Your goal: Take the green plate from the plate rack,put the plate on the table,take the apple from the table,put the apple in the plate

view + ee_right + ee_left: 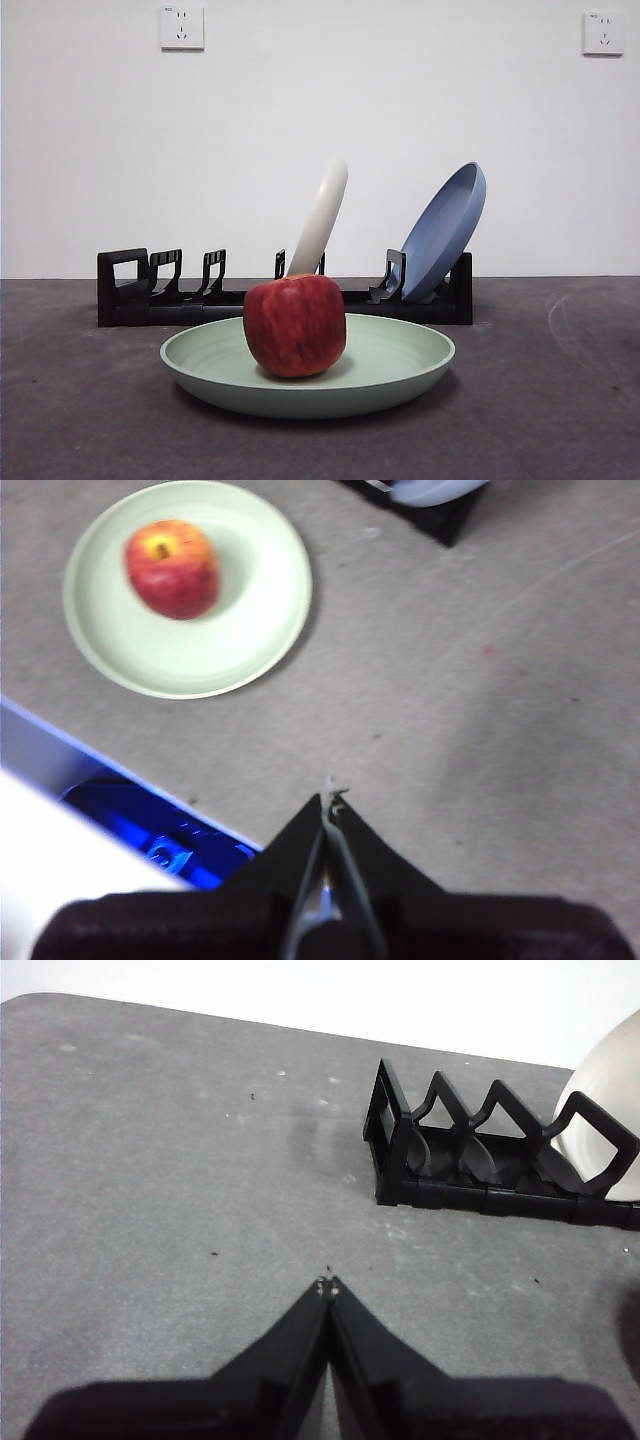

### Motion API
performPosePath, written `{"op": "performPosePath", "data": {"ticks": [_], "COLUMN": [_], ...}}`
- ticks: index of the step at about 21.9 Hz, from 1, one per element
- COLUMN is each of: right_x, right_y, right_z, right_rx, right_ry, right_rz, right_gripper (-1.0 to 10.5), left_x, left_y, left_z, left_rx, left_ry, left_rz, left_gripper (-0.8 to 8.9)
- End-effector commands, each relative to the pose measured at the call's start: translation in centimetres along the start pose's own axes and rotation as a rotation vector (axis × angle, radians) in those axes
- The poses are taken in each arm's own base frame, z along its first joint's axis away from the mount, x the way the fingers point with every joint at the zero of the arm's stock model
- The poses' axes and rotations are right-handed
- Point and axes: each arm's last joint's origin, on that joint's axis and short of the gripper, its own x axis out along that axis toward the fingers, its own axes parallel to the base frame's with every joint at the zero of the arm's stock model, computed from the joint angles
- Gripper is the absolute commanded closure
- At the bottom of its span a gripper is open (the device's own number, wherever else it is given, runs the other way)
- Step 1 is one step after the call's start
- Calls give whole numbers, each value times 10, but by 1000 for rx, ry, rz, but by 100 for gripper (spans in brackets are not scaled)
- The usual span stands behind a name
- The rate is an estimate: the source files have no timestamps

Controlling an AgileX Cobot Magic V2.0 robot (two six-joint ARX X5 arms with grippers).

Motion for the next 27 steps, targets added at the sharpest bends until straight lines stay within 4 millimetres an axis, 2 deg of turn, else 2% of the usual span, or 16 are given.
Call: {"op": "performPosePath", "data": {"ticks": [1,6,10,12,15,17,20,23,27], "right_x": [1,0,9,24,61,90,118,140,157], "right_y": [-4,-22,-52,-64,-74,-77,-78,-77,-72], "right_z": [-2,4,1,-16,-50,-77,-104,-127,-147], "right_rx": [-9,111,300,365,383,391,418,435,427], "right_ry": [16,-119,-404,-498,-535,-534,-552,-593,-677], "right_rz": [-51,-137,-301,-343,-390,-426,-453,-486,-523], "right_gripper": [946,946,946,946,946,946,946,946,946], "left_x": [1,1,1,1,1,1,1,1,1], "left_y": [1,1,1,1,1,1,1,1,1], "left_z": [-2,-2,-2,-2,-2,-2,-2,-2,-2], "left_rx": [14,14,14,14,14,14,14,14,14], "left_ry": [0,1,2,1,1,1,2,1,1], "left_rz": [3,3,3,3,3,3,3,3,3], "left_gripper": [816,816,816,816,816,816,816,816,816]}}
